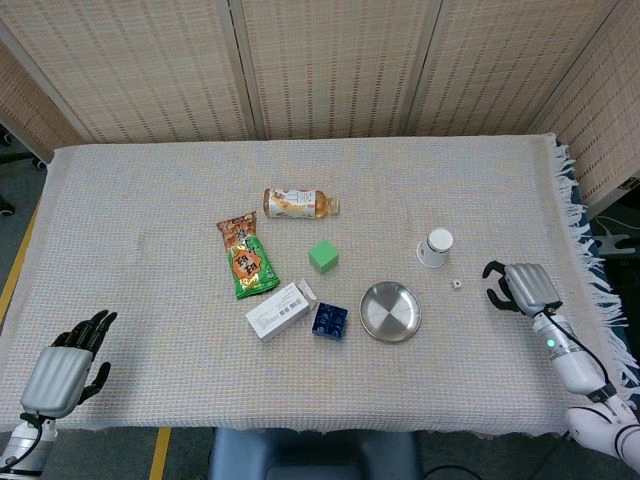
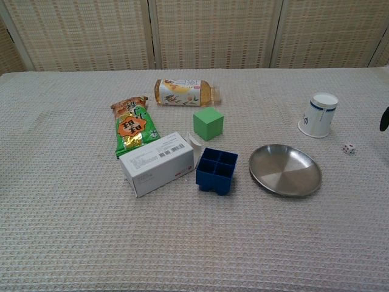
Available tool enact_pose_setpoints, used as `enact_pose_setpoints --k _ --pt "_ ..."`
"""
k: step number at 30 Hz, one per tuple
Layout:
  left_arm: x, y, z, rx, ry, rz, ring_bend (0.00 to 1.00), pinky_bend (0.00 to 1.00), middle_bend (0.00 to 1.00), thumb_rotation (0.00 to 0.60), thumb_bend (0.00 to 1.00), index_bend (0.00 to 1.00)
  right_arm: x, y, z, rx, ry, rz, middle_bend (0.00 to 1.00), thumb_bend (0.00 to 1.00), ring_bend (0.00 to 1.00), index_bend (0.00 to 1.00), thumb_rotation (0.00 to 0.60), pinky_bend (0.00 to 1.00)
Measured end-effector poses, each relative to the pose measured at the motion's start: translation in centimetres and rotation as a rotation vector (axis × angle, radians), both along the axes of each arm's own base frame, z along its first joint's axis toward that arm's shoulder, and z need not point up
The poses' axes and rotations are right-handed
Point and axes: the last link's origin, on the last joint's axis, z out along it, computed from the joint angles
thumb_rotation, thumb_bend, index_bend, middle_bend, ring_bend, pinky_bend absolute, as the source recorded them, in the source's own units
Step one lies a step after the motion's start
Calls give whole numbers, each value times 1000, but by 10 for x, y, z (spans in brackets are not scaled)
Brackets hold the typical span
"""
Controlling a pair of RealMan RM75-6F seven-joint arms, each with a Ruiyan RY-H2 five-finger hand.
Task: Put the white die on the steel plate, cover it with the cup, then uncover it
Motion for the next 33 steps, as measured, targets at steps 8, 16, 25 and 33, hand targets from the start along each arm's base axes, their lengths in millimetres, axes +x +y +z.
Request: enact_pose_setpoints --k 8,16,25,33 --pt "0 0 0 1 -1 -2 161 347 73 600 449 42 -3 -2 -10 -12 0 4 898 303 914 397 600 928" --pt "0 0 0 -2 1 -1 161 346 73 600 450 42 -7 -3 -20 4 -5 -7 899 270 914 397 600 928" --pt "0 -1 0 2 0 -2 161 346 73 600 450 42 -9 -4 -24 0 -8 -10 902 266 918 416 600 928" --pt "0 -1 0 0 1 -2 161 346 73 600 450 42 -10 -6 -29 -23 -52 -2 910 266 929 441 600 934"
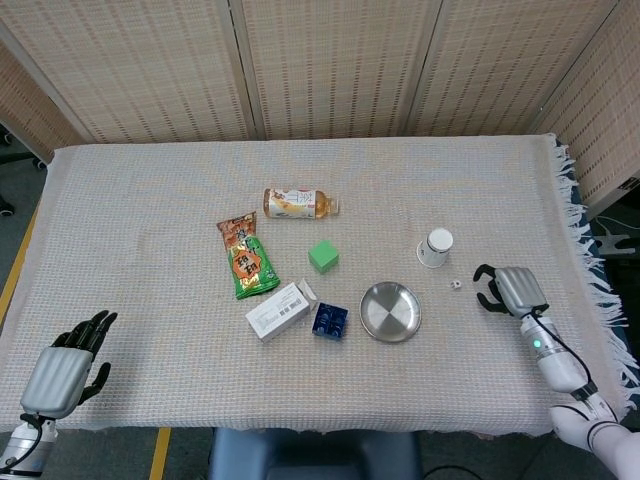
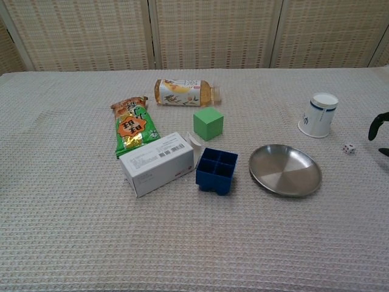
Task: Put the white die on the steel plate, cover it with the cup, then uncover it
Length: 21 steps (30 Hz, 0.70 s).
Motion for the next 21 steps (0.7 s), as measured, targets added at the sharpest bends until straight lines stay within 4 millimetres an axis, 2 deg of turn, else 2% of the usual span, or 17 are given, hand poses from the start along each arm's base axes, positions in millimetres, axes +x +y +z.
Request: enact_pose_setpoints --k 21 --pt "0 0 0 0 1 0 161 346 73 600 451 42 2 -10 -22 24 -46 -11 920 266 938 460 600 942"
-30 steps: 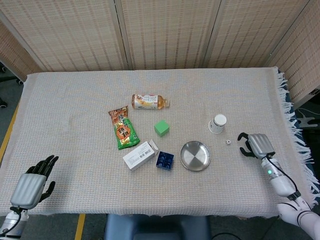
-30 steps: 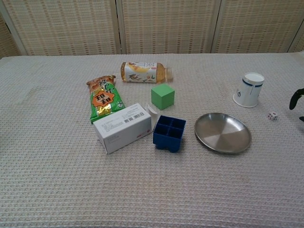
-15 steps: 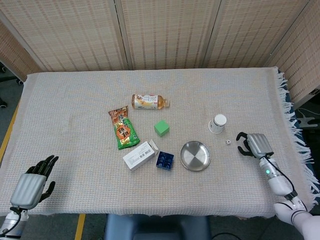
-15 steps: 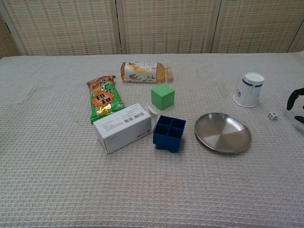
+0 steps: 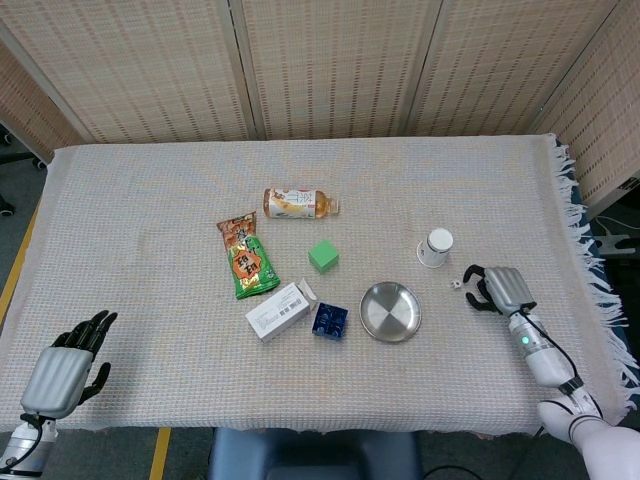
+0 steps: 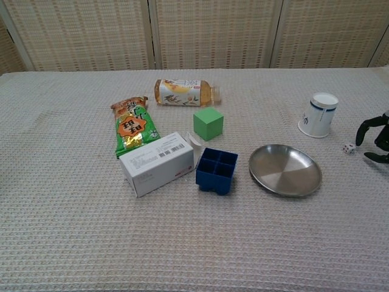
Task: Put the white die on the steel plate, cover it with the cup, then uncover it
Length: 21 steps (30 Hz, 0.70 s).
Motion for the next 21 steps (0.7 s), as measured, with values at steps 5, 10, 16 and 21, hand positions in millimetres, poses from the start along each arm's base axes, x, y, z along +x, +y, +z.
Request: enact_pose_setpoints --k 5,10,16,21 --pt "0 0 1 3 -3 1 161 346 73 600 450 42 1 -3 -2 -2 -15 -7 923 266 943 472 600 949" --pt "0 0 1 3 -4 1 162 346 73 600 450 42 4 -7 -4 -3 -31 -11 925 266 945 478 600 951" --pt "-1 1 0 0 -4 4 161 346 74 600 450 42 4 -10 -7 7 -35 -23 925 265 947 485 600 951" --pt "-1 1 0 -1 -4 5 161 347 73 600 451 42 4 -12 -10 20 -42 -34 926 266 948 486 600 952"
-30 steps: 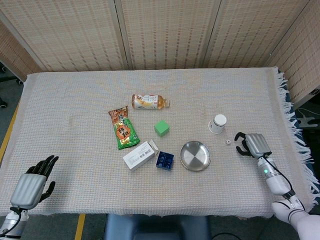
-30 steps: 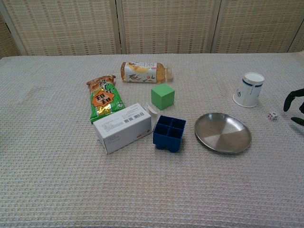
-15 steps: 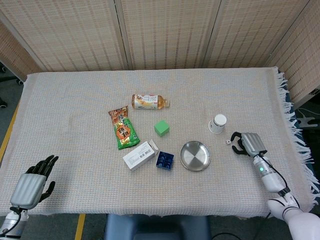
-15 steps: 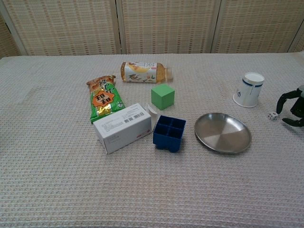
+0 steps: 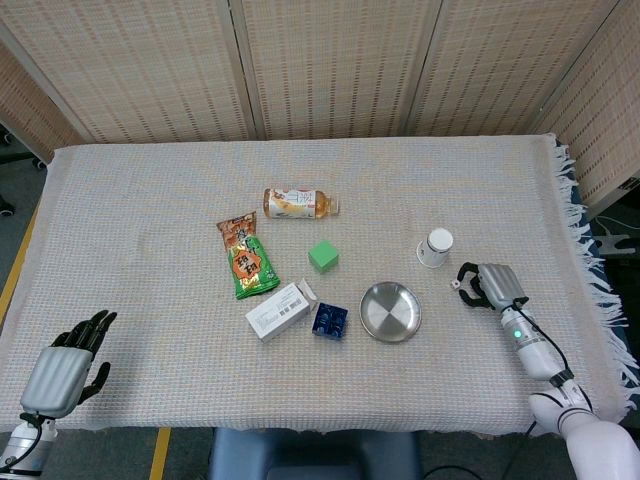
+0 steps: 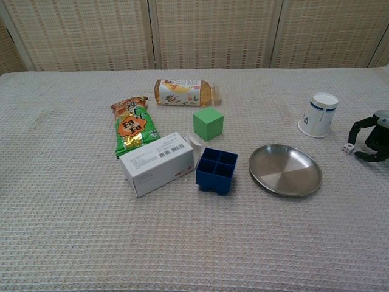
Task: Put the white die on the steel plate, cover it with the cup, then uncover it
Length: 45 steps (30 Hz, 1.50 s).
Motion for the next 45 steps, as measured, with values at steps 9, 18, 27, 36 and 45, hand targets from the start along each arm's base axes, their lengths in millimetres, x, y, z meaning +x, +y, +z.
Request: enact_pose_setpoints --k 9,18,27,36,45 --pt "-1 1 0 -1 -1 3 161 347 73 600 449 42 3 0 0 -1 -28 9 934 266 959 569 600 956" --pt "-1 1 0 -1 -2 4 161 347 73 600 450 42 3 0 0 -4 -30 11 935 266 959 627 600 957" --pt "0 0 0 -1 -2 3 161 347 73 600 449 42 6 1 1 -15 -45 31 935 266 959 454 600 957" --pt "0 1 0 -1 -2 2 161 347 73 600 450 42 5 1 -2 2 -67 18 935 266 960 255 600 959" --pt "0 0 1 0 -3 0 161 347 73 600 449 42 5 1 -4 5 -78 12 938 266 968 534 600 969"
